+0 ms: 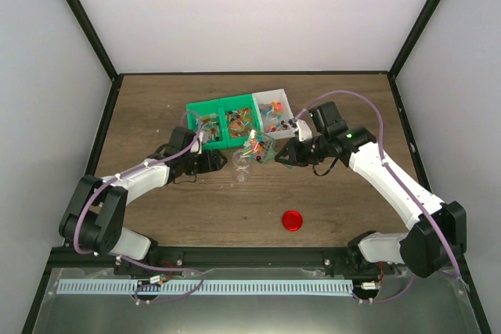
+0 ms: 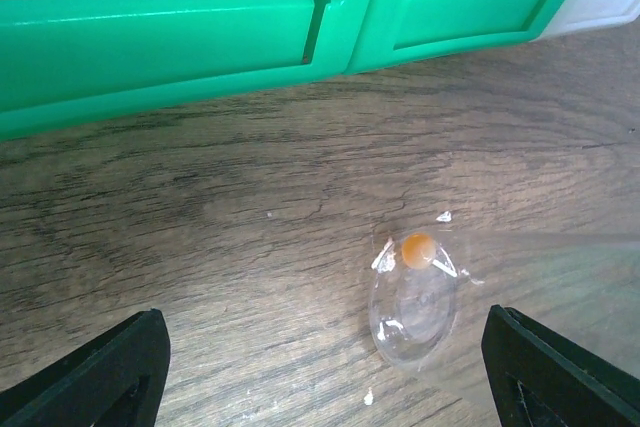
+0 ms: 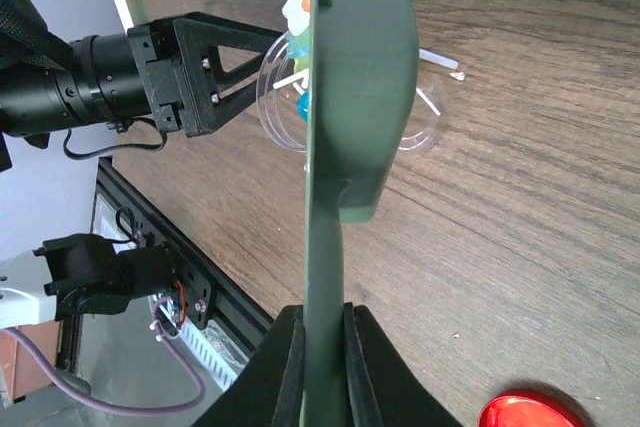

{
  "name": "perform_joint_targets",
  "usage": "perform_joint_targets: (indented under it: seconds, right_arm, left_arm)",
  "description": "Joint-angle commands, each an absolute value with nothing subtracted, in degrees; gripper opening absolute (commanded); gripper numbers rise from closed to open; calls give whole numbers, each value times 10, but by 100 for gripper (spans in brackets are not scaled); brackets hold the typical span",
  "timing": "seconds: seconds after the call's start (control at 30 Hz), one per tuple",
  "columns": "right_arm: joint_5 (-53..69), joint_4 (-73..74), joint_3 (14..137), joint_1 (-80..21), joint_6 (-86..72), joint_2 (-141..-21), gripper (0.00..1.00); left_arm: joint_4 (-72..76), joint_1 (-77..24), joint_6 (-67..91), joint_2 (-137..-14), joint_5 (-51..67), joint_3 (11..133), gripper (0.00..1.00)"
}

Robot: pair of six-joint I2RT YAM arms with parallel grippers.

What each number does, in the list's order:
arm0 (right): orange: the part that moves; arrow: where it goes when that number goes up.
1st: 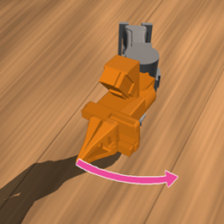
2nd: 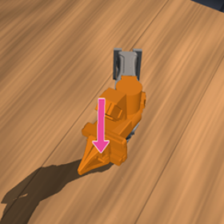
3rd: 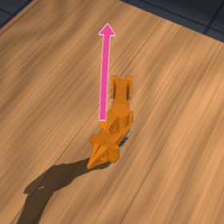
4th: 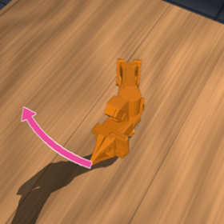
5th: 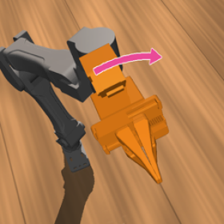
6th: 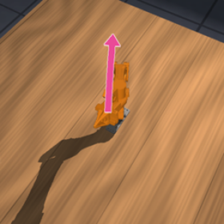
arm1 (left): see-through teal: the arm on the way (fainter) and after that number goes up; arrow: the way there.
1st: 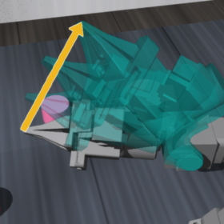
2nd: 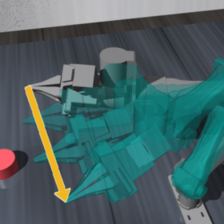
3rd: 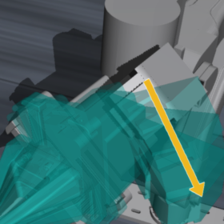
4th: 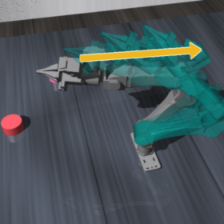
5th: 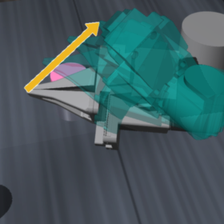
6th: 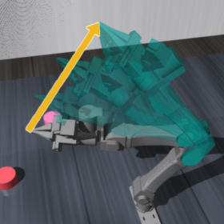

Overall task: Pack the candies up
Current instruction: Place the fake candies in the packing bottle.

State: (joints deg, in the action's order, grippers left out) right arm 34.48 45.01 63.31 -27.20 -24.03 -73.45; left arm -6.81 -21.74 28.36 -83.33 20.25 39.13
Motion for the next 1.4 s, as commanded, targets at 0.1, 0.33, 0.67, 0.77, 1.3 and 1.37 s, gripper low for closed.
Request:
perform_joint_targets:
  seconds: [0.1, 0.33, 0.67, 0.77, 1.3, 1.37]
  right_arm:
    - [378, 434, 639, -279, -249, -713, 1]
    - [387, 427, 632, -279, -255, -709, 1]
    - [347, 472, 666, -283, -233, -718, 1]
    - [347, 471, 665, -285, -235, -716, 1]
    - [328, 491, 678, -305, -240, -719, 1]
    - [318, 497, 681, -307, -239, -722, 1]
  left_arm:
    - [-49, -216, 288, -840, 210, 402, 87]
    - [-47, -215, 289, -841, 213, 401, 87]
    - [-43, -216, 285, -850, 220, 402, 87]
    - [-45, -216, 281, -852, 220, 405, 87]
    - [-39, -215, 279, -864, 224, 404, 87]
    - [-37, -216, 279, -866, 225, 406, 87]
